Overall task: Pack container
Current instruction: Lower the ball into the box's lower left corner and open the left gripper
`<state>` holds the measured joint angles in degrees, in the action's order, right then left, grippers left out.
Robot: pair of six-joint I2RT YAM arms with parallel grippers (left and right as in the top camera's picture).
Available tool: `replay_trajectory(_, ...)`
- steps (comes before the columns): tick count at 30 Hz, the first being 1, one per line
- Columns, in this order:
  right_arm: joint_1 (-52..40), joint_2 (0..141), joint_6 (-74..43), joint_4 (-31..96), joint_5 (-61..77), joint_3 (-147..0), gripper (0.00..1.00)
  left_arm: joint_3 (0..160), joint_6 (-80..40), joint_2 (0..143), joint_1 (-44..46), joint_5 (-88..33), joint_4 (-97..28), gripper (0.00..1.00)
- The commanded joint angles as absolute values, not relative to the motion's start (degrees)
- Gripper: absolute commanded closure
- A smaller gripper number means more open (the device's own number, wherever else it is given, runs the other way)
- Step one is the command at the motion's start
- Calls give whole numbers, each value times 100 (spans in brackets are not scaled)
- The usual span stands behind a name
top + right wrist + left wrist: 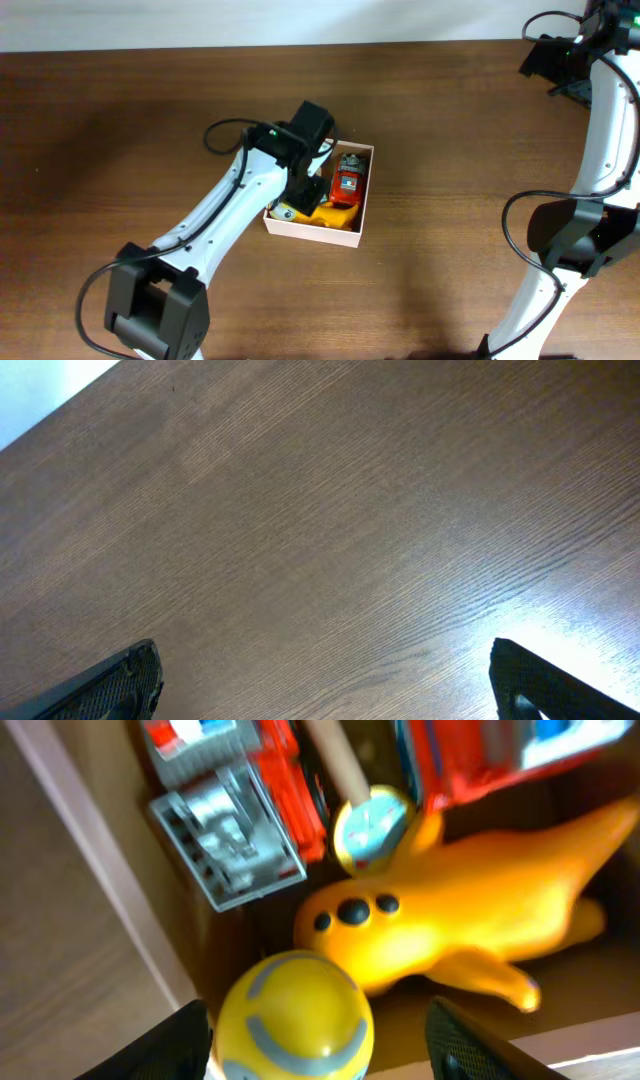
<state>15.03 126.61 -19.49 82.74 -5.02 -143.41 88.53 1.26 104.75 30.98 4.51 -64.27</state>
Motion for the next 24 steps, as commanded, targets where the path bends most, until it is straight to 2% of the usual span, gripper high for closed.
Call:
replay_trajectory(1,1503,12672,-1999,8274,-513,-14335,1,9061,89,10508,3059,475,-6565,31)
replay_trajectory(10,1503,12672,-1997,8274,-513,-14335,1,9061,86,10508,3063,471,-7057,40)
replay_trajectory(17,1503,12672,-1999,8274,-513,-14335,2,9061,84,10508,3063,473,-7279,67)
replay_trajectory(24,1503,12672,-1999,8274,-513,-14335,1,9035,69,10508,3063,475,-7214,69)
